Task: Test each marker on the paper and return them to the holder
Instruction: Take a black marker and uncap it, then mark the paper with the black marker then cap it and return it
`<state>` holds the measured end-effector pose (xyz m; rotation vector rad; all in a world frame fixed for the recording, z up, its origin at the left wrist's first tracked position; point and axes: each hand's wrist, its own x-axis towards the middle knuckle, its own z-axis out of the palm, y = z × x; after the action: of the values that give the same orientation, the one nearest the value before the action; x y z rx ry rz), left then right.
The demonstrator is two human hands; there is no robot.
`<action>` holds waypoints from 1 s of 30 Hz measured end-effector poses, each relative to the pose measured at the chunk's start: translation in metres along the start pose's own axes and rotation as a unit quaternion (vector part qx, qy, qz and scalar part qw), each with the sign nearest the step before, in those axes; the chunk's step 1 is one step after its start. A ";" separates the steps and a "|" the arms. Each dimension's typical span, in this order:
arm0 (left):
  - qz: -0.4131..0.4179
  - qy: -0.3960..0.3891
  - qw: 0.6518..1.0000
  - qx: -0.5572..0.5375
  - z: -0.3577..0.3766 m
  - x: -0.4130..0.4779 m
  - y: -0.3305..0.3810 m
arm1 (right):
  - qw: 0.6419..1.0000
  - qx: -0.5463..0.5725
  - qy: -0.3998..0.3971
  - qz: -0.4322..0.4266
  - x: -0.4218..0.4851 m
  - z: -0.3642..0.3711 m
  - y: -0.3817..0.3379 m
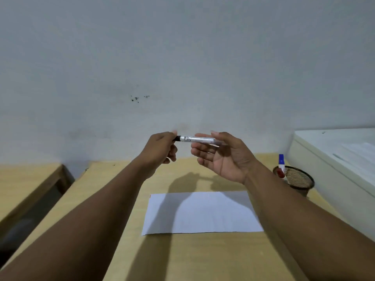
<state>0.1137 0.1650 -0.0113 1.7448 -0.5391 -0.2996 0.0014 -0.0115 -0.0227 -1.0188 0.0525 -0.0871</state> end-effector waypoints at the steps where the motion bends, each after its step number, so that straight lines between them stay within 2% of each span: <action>1: -0.011 0.005 1.000 -0.005 -0.008 -0.003 -0.009 | 1.000 0.015 0.007 0.003 0.007 0.007 0.010; 6: -0.059 0.012 0.998 -0.015 -0.037 -0.014 -0.054 | 0.991 -0.078 0.109 0.024 0.042 0.040 0.055; 9: -0.087 0.026 0.993 -0.073 -0.050 -0.016 -0.069 | 0.993 -0.100 0.067 0.007 0.052 0.046 0.065; 11: -0.101 0.066 0.985 -0.125 -0.065 -0.018 -0.078 | 0.993 -0.112 0.044 -0.005 0.053 0.043 0.061; 12: -0.095 0.084 0.985 -0.114 -0.076 -0.020 -0.084 | 0.992 -0.117 0.041 -0.010 0.054 0.040 0.058; 13: -0.080 0.093 0.990 -0.067 -0.086 -0.021 -0.092 | 0.991 -0.126 0.041 -0.011 0.054 0.036 0.055; 15: -0.045 0.078 0.991 0.095 -0.100 -0.026 -0.107 | 0.987 -0.153 0.040 0.007 0.054 0.029 0.054; 18: -0.020 0.018 0.956 0.291 -0.100 -0.028 -0.124 | 0.978 -0.197 0.061 0.041 0.055 0.027 0.071; 21: 0.000 -0.031 0.911 0.412 -0.088 -0.026 -0.139 | 0.962 -0.247 0.118 0.009 0.058 0.032 0.103; 24: 0.019 -0.049 0.883 0.466 -0.081 -0.027 -0.151 | 0.946 -0.281 0.160 -0.031 0.063 0.033 0.134; 27: 0.019 -0.051 0.881 0.470 -0.080 -0.027 -0.155 | 0.941 -0.285 0.179 -0.037 0.065 0.035 0.153; 30: -0.018 -0.079 0.890 0.449 -0.081 -0.024 -0.152 | 0.936 -0.299 0.184 -0.026 0.068 0.035 0.166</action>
<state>0.1609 0.2713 -0.1406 2.6460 -0.8472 -0.2283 0.0795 0.0976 -0.1459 -1.6031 0.4156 -0.3258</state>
